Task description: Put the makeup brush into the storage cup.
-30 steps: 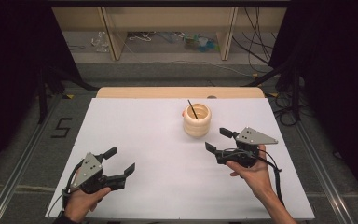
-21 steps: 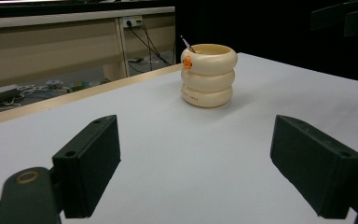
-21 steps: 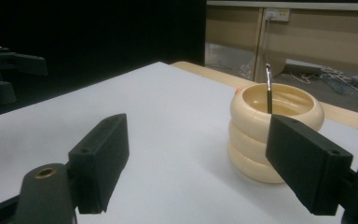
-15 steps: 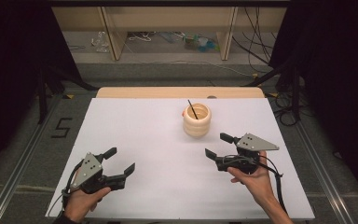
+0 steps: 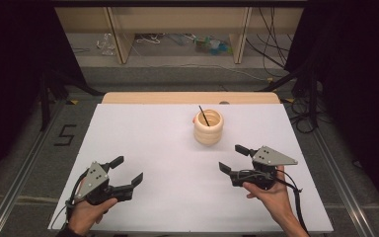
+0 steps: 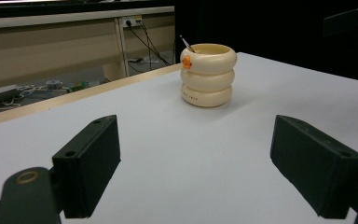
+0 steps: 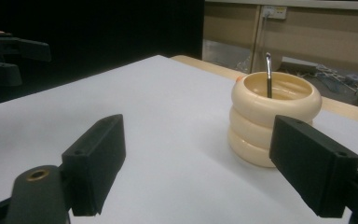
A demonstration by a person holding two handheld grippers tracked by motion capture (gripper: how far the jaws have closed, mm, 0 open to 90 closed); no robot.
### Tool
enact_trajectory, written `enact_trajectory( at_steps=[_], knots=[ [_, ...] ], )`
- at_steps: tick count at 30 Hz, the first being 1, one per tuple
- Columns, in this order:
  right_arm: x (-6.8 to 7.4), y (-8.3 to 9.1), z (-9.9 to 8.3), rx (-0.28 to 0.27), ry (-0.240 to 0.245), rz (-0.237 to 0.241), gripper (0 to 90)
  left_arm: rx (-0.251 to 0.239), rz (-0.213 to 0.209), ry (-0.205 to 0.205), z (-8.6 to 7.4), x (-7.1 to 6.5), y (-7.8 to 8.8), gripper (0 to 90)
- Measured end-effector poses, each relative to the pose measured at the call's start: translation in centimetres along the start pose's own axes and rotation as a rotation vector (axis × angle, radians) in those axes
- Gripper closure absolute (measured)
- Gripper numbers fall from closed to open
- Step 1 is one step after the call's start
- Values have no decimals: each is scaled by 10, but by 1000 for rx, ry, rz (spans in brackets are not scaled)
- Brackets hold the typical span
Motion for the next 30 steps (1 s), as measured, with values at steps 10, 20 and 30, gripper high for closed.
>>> enact_trajectory(
  at_steps=[10, 20, 30],
  knots=[
    [6, 0, -5, -4, 5, -4, 175, 0, 1, 1, 0, 0, 0, 158],
    [6, 5, -10, 5, 7, -15, 175, 1, 0, -1, 0, 0, 0, 158],
    [12, 8, -15, 6, 1, -4, 174, 0, -1, 1, 0, 0, 0, 158]
  ],
)
Point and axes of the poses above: each handheld gripper's, and its own axes: y roughly backward along the jaws, z roughly out of its top, x roughly to its left, the point moved 4 cm from there along -y, roughly forward along the jaws, and after that the axes turned 11 degrees about x, right-handed, at the moved point
